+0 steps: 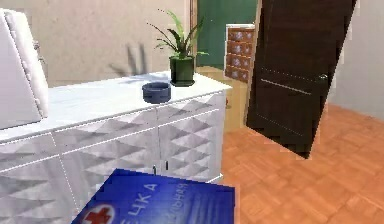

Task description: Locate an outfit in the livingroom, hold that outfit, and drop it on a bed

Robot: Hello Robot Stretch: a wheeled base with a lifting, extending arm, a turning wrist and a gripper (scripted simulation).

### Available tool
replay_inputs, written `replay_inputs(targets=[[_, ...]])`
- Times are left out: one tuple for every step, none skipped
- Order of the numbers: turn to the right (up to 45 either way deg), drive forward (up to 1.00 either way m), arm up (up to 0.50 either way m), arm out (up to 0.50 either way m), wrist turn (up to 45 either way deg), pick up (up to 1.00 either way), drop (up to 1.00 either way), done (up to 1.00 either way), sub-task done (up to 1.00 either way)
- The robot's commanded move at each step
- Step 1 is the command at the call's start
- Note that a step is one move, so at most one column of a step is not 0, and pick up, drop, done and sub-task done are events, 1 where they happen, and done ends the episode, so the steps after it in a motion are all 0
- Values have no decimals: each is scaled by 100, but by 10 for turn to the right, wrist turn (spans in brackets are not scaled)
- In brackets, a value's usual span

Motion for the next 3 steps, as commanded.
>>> replay_inputs(targets=[[450, 0, 0, 0, 0, 0, 0, 0, 0], [450, 0, 0, 0, 0, 0, 0, 0, 0], [390, 0, 0, 0, 0, 0, 0, 0, 0]])
